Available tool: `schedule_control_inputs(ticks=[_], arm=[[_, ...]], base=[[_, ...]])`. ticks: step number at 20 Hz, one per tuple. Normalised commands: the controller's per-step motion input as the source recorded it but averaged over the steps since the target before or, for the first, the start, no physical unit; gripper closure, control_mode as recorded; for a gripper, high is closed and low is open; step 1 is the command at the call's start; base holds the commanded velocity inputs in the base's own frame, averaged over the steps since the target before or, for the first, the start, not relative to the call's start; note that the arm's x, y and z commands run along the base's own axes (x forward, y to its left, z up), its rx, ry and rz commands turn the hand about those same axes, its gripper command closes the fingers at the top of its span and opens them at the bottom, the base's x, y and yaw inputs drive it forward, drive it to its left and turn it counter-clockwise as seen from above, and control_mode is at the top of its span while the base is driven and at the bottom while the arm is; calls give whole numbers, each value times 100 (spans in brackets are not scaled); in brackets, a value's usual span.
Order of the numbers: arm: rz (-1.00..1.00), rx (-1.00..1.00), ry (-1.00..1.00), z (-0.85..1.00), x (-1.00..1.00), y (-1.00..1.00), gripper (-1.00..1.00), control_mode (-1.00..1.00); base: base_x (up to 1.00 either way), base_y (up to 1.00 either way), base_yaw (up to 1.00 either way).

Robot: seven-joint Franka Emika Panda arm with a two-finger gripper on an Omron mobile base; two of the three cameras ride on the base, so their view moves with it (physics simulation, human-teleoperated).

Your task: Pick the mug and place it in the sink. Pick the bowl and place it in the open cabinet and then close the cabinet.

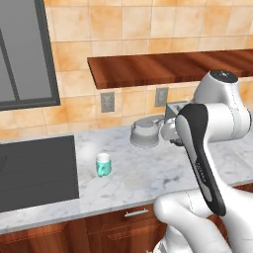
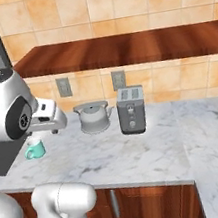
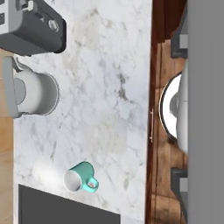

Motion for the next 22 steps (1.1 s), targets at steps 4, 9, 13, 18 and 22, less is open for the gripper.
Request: schedule_control_inputs(ticks=[4, 9, 13, 18, 22], arm=[[0, 0, -1, -12, 46, -5, -100, -100], [-4, 0, -5, -19, 4, 31, -100, -100], [-9, 0, -7, -12, -17, 39, -100, -100], [-12, 0, -2, -9, -29, 21, -100, -100], [-13, 0, 0, -13, -3, 21, -100, -100]], base=[[0, 0, 0], [0, 0, 0], [0, 0, 0], [0, 0, 0], [0, 0, 0]])
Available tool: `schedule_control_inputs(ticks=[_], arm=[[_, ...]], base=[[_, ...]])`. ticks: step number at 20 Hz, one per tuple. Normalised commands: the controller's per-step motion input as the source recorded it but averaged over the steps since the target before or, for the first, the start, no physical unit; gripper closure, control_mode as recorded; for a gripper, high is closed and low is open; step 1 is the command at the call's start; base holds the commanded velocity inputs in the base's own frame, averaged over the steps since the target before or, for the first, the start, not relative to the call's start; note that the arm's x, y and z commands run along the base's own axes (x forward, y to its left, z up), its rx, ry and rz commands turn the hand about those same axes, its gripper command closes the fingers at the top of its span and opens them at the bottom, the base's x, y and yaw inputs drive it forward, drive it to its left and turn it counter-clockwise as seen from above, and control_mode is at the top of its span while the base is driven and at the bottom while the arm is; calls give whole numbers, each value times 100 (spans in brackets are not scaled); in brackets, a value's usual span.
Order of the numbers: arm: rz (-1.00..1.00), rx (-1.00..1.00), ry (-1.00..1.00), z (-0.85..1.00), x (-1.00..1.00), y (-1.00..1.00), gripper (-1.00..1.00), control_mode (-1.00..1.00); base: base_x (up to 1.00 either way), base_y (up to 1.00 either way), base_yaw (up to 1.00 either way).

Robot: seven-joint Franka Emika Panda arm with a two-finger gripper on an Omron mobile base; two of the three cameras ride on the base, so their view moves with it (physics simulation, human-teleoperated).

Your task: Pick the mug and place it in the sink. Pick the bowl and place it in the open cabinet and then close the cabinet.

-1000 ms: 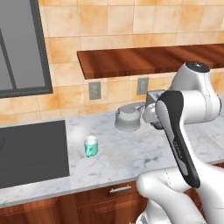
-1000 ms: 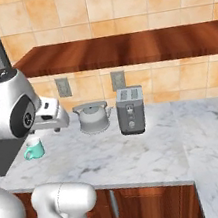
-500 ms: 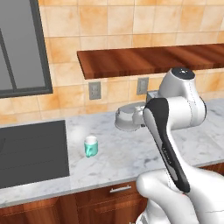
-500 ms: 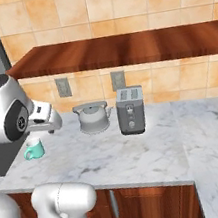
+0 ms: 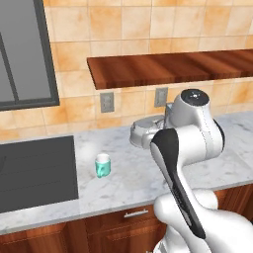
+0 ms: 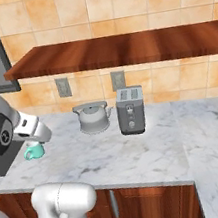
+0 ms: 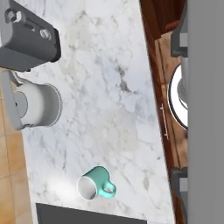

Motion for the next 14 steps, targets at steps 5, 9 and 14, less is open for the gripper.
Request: schedule_control_inputs(ticks=[5, 9, 14], arm=[[-11, 5, -8, -6, -9, 48, -100, -100], [-12, 17, -1, -25, -3, 69, -100, -100], [-1, 23, 3, -21, 2, 44, -100, -100]], base=[[0, 0, 0], [0, 0, 0], [0, 0, 0]])
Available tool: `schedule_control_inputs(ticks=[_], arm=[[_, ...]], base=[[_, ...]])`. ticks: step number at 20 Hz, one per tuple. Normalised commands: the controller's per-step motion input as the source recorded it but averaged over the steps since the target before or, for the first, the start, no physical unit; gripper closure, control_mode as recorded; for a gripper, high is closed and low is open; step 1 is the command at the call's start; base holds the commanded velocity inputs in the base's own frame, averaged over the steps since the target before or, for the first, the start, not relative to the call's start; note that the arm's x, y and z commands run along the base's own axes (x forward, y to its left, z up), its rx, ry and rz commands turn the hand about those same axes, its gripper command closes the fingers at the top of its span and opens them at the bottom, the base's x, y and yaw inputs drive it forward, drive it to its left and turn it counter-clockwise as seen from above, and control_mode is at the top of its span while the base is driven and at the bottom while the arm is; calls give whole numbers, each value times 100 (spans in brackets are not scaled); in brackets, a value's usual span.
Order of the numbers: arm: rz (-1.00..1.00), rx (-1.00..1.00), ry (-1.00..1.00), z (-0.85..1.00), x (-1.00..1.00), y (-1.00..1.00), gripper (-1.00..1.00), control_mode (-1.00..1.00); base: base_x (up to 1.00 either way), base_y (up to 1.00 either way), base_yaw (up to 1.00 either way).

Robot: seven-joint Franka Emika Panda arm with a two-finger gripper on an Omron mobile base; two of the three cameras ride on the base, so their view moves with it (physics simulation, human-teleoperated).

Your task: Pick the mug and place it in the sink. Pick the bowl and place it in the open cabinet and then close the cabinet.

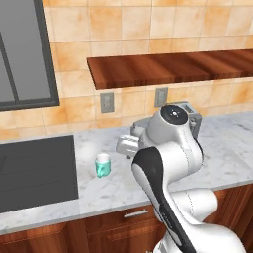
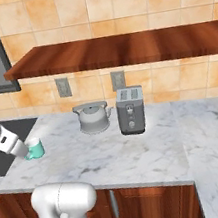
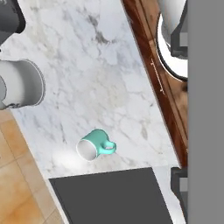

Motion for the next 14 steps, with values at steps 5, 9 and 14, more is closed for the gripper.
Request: schedule_control_inputs(ticks=[5, 9, 14], arm=[[-7, 7, 11, -5, 10, 27, -100, -100], [-15, -1, 9, 0, 14, 29, -100, -100], [-17, -1, 6, -5, 12, 25, -100, -100]], base=[[0, 0, 0], [0, 0, 0], [0, 0, 0]])
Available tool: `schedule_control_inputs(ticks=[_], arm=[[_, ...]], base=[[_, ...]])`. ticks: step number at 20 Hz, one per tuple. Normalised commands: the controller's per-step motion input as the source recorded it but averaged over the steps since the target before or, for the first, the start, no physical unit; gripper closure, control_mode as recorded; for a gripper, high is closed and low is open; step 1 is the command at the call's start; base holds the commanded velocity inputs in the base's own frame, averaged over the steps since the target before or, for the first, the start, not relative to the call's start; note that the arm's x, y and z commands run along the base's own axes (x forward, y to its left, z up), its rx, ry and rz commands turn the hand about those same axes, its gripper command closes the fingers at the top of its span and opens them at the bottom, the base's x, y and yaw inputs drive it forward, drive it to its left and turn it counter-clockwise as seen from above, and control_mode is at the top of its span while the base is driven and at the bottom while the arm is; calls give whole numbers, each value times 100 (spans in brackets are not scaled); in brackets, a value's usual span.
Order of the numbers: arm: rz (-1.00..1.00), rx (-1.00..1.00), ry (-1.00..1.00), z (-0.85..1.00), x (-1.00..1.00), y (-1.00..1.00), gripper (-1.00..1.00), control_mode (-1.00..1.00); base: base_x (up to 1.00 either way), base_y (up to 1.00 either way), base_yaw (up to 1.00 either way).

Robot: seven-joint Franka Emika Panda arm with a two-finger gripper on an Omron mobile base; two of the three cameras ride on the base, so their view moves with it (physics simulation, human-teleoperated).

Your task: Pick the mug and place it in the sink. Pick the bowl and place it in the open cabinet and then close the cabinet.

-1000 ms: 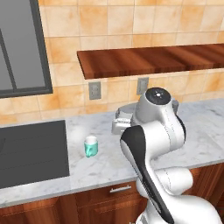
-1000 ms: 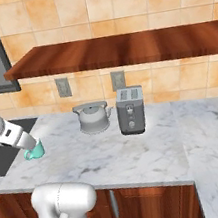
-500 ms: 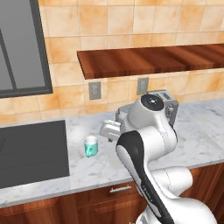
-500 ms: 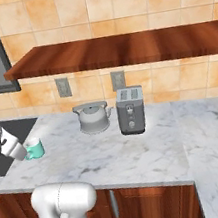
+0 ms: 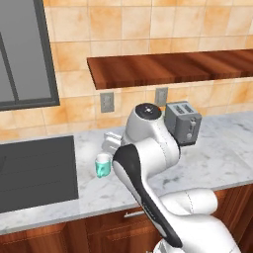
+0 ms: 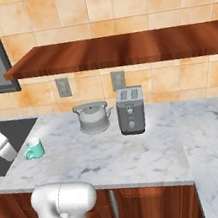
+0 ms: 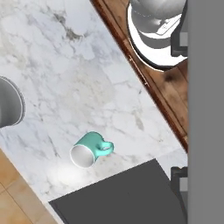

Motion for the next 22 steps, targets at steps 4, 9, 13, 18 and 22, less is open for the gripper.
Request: schedule_control_inputs(ticks=[4, 9, 13, 18, 22], arm=[[-5, 0, 1, -36, 15, 12, -100, -100], [0, 0, 0, -36, 15, 0, -100, -100], [0, 0, 0, -29, 14, 0, -100, -100], [1, 0, 9, -19, 26, 0, -100, -100], [0, 0, 16, -9, 32, 0, -100, -100]], base=[[0, 0, 0], [0, 0, 0], [0, 0, 0], [0, 0, 0], [0, 0, 0]])
